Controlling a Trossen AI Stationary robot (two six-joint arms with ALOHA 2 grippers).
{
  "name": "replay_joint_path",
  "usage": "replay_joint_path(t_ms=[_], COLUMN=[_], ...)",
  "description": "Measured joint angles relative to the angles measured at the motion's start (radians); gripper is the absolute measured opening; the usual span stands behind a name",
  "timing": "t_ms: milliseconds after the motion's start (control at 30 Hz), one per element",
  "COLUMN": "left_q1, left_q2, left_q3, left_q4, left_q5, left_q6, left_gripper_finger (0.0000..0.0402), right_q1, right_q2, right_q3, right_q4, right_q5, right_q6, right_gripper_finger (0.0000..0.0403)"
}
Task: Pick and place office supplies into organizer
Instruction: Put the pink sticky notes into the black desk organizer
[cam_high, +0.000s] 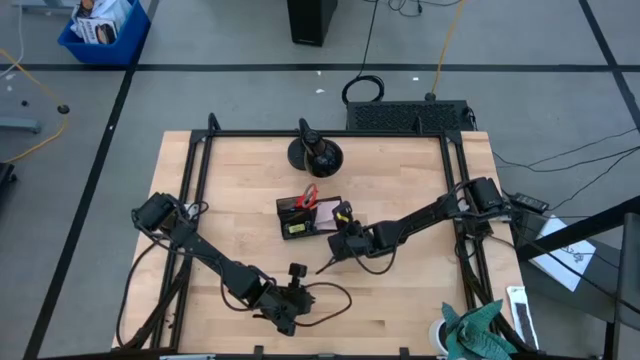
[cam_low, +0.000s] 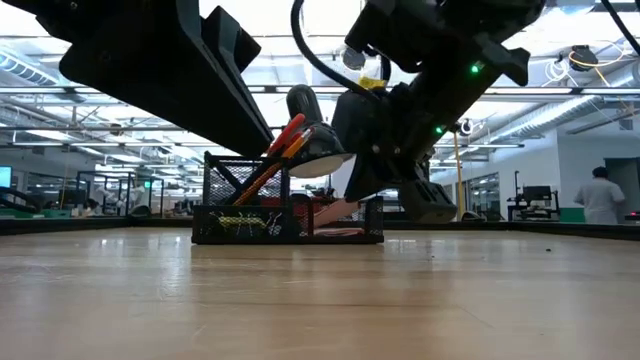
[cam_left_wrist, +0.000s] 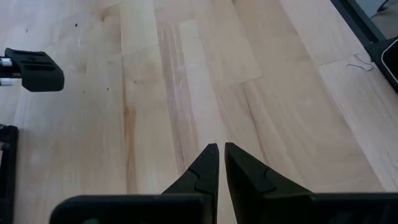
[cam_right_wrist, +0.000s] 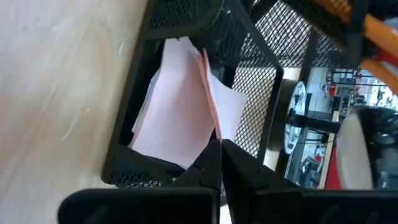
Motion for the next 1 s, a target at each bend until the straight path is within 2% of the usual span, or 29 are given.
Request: replay_joint_path(t_ms=[233,600,1000], left_q1=[0.000,0.000,0.000], left_q2=[0.000,0.000,0.000], left_q3=[0.000,0.000,0.001], left_q4=[0.001,0.002,0.002], left_q5=[0.000,0.000,0.000], left_q6=[0.000,-0.003,-0.006], left_gripper_finger=[0.0035,0.0035,0.0035], right_q1=[-0.005,0.002,0.040], right_q2=[-0.001,-0.003,-0.043], right_q3=[-0.010,-0.010,-0.014], right_q4=[-0.003,0.001,-0.050], right_q5=[-0.072,-0.056,-0.055], right_q6=[0.032,0.060,0.094], right_gripper_finger=[0.0004,0.0075,0.0124])
